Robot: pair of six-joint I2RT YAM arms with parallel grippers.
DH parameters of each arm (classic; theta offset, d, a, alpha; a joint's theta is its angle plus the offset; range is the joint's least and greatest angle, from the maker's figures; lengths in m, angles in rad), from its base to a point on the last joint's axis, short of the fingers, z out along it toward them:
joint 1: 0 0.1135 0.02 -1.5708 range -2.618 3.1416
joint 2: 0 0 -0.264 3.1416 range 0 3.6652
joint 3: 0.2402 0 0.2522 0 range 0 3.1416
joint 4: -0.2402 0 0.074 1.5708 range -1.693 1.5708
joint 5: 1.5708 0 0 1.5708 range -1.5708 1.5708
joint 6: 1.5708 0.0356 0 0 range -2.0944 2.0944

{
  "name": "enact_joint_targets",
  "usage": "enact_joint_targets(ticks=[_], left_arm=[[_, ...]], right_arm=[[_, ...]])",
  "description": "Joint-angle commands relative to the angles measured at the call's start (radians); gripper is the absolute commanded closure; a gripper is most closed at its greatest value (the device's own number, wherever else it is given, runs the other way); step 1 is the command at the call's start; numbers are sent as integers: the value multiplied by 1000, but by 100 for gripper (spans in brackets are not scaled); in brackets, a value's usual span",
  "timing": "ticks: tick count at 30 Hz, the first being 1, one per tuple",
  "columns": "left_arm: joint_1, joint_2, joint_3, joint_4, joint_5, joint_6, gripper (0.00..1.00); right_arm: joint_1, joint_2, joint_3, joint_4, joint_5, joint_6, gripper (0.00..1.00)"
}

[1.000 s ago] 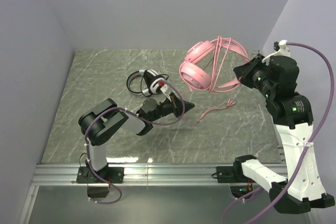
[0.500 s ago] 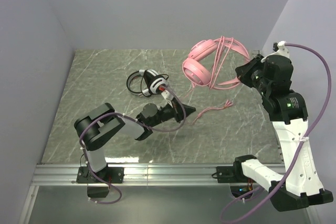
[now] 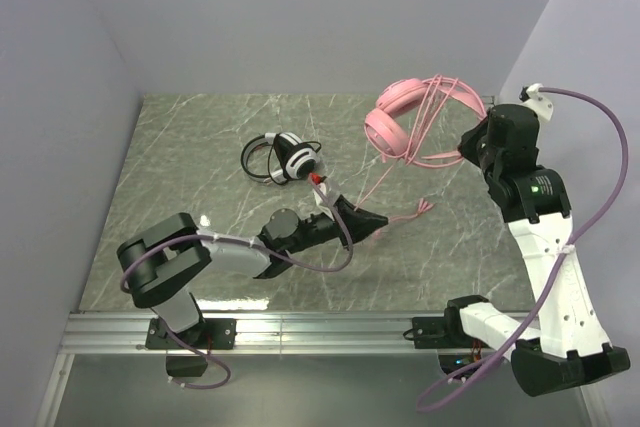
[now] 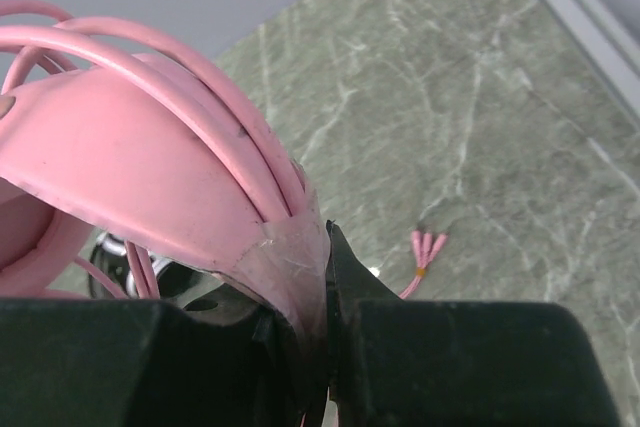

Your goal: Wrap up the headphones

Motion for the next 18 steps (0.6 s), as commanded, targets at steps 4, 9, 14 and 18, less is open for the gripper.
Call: enact_joint_targets(ticks=[4, 9, 14, 18], left_arm=[[-93, -112, 108, -125, 39, 116, 99], [-121, -166, 202, -354, 74, 142, 99], [-154, -181, 387, -878, 65, 252, 98], [-194, -181, 507, -1128, -34, 305, 97]], right_arm=[[-11, 8, -27, 173, 181, 48, 100], [-11, 12, -89, 199, 245, 29, 100], [-12, 26, -123, 196, 310, 14, 100], [-11, 31, -152, 196, 341, 9, 100]])
